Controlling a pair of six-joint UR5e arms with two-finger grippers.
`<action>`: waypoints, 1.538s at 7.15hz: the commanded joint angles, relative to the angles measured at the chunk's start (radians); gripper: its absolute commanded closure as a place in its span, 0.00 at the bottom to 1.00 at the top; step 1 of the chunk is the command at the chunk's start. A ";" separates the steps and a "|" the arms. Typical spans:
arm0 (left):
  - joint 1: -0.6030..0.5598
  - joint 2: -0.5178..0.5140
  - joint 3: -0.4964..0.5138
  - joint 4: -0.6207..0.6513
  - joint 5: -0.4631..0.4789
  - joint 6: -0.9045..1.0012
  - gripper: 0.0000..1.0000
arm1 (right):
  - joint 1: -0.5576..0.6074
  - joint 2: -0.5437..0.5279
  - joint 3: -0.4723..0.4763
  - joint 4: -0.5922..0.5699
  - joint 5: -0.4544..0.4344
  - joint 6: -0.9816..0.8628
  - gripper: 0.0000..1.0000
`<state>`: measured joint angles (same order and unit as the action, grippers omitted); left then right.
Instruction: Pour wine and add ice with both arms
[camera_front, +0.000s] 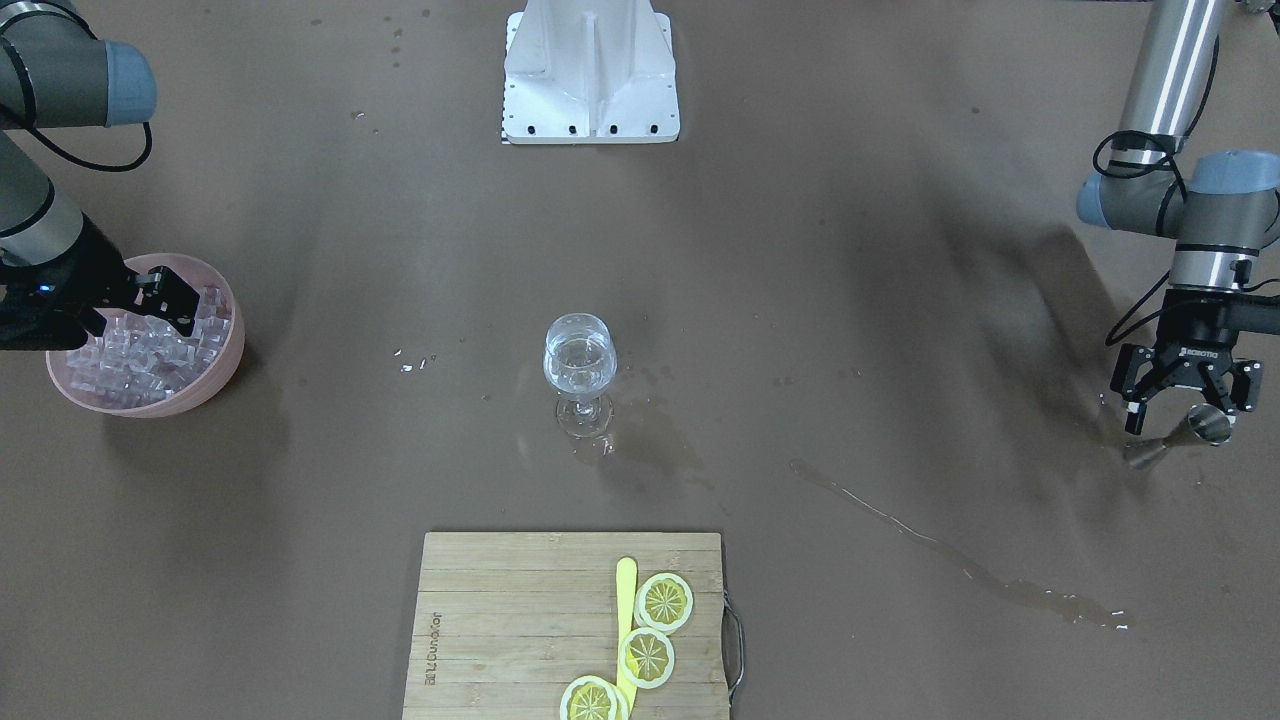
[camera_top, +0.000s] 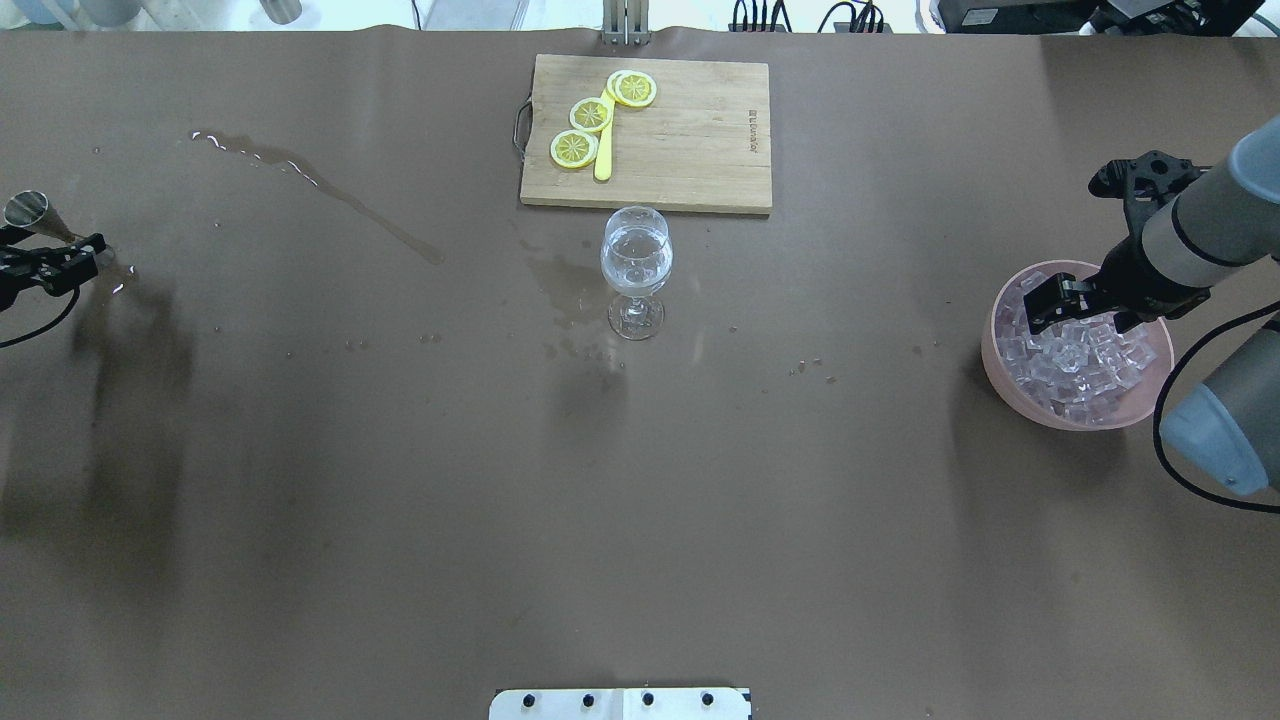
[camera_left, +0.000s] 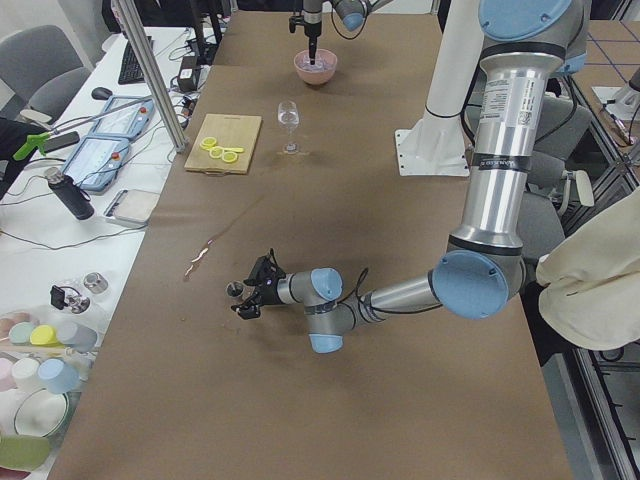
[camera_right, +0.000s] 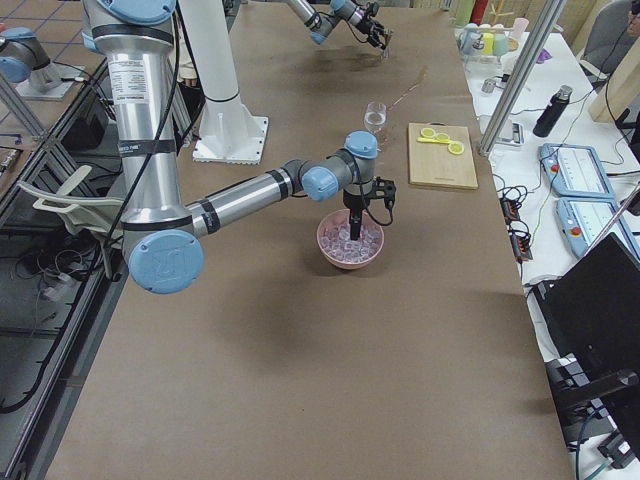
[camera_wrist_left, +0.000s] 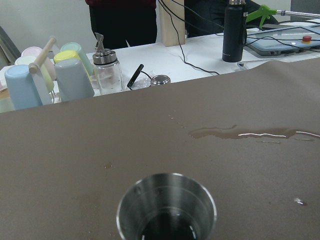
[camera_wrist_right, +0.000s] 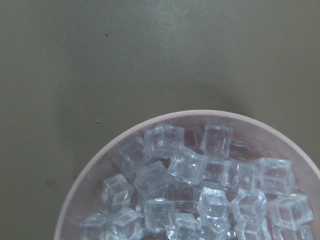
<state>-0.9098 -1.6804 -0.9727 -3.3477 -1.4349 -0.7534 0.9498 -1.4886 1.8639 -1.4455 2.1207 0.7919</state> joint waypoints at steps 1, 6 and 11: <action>0.003 -0.005 0.015 -0.006 0.001 0.002 0.25 | -0.002 -0.004 -0.003 0.004 0.001 0.001 0.01; 0.003 -0.013 0.049 -0.035 -0.001 0.000 0.42 | -0.011 -0.022 -0.006 0.005 0.012 0.001 0.02; 0.003 -0.016 0.049 -0.046 -0.001 -0.006 0.60 | -0.029 -0.021 -0.014 0.005 0.010 0.004 0.15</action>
<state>-0.9066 -1.6951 -0.9234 -3.3926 -1.4358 -0.7587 0.9238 -1.5097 1.8507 -1.4404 2.1309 0.7950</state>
